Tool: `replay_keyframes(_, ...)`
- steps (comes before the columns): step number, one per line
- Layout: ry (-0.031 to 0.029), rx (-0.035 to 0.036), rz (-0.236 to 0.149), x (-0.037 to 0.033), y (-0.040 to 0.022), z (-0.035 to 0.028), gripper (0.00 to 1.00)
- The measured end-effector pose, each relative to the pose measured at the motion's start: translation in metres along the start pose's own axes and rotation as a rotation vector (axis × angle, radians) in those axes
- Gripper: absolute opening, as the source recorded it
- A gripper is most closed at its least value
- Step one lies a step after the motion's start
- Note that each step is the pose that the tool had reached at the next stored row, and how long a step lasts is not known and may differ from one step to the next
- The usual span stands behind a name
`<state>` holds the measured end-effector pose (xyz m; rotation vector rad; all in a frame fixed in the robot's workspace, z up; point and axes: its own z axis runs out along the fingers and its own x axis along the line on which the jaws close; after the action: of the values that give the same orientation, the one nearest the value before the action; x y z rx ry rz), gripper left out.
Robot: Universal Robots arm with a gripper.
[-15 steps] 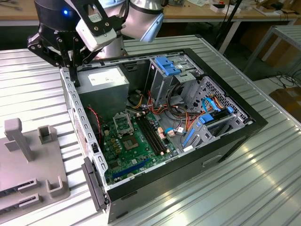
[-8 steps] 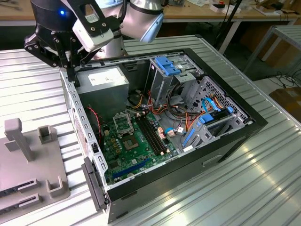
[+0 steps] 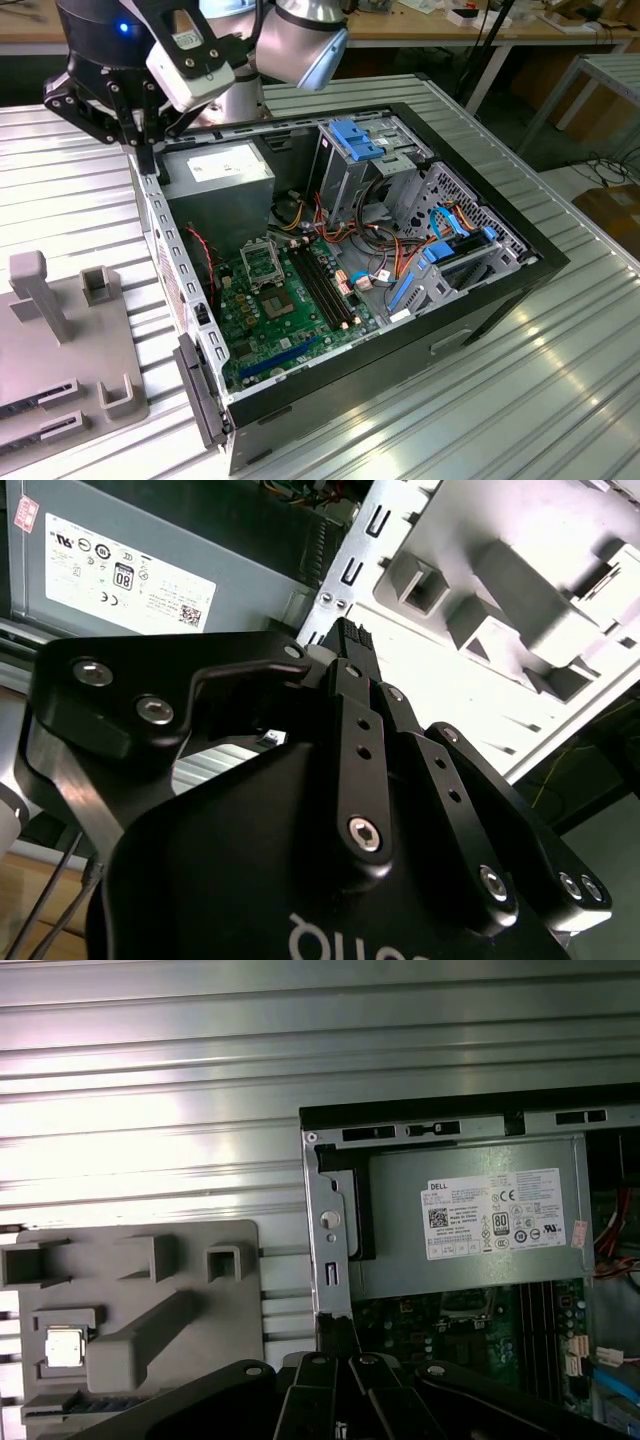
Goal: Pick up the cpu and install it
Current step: 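Reach for the cpu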
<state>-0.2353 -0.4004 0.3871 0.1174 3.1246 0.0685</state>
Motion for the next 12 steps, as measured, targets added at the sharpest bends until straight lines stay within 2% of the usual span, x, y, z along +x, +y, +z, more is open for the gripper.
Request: replay_keyframes(12,0.0000,0.0000,0.000,0.0084,-0.0009,0.0009,0.11)
